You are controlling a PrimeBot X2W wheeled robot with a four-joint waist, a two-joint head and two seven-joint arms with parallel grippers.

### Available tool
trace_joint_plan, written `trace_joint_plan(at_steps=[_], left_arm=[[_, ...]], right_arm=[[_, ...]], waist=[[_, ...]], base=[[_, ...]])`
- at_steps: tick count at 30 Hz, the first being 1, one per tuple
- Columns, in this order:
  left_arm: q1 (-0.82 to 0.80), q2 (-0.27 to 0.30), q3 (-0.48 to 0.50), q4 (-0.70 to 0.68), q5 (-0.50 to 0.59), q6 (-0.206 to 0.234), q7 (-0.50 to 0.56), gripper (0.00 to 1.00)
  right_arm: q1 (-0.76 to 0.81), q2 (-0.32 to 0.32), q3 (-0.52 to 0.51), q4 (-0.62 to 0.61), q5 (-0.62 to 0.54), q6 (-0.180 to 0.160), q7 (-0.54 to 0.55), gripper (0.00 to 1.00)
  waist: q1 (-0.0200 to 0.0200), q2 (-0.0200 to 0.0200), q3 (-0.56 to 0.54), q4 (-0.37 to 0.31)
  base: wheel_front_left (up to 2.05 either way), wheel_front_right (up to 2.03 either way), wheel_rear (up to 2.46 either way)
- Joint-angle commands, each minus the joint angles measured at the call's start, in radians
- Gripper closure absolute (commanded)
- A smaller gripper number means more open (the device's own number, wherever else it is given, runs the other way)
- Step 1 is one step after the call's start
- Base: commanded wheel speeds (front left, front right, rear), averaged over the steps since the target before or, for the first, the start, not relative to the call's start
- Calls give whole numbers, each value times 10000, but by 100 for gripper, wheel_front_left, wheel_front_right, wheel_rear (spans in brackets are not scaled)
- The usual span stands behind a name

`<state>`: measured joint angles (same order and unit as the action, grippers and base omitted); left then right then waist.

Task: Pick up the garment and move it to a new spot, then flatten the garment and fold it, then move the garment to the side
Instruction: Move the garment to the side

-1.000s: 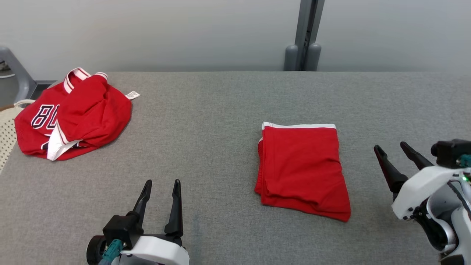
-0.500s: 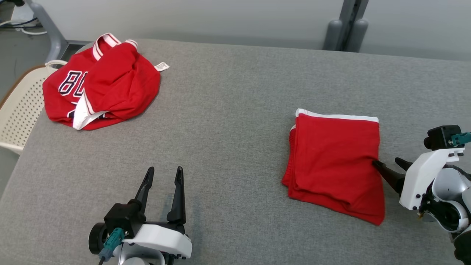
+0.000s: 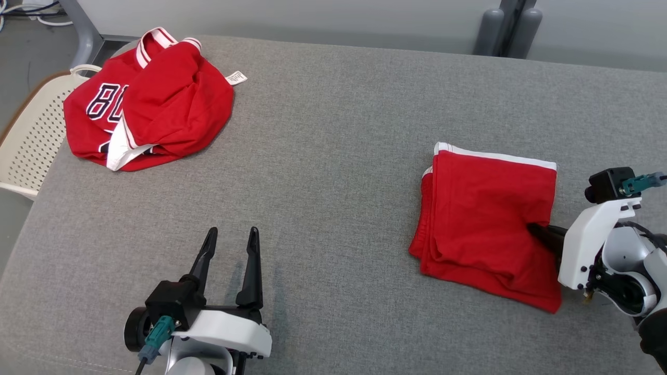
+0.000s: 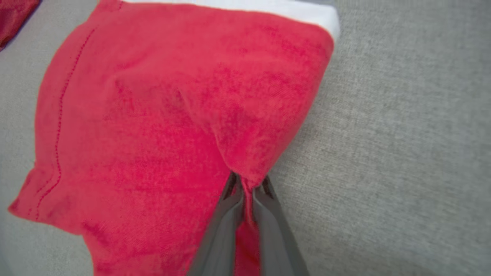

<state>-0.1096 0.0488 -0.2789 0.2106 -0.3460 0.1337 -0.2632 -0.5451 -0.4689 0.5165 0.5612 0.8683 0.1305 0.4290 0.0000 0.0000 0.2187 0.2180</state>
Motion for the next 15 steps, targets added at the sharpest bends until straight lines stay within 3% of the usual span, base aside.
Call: trace_joint_plan(at_steps=[1, 15], left_arm=[[-198, 36, 24, -43, -43, 71, -20, 0], [-540, 37, -162, -167, 251, -120, -20, 0]], right_arm=[[-156, -166, 49, 67, 74, 4, -129, 100], [-1370, -1307, 1071, 281, -31, 4, -561, 100]], waist=[[0, 0, 32, -51], [0, 0, 491, -1290]], base=[[0, 0, 0], [0, 0, 0]])
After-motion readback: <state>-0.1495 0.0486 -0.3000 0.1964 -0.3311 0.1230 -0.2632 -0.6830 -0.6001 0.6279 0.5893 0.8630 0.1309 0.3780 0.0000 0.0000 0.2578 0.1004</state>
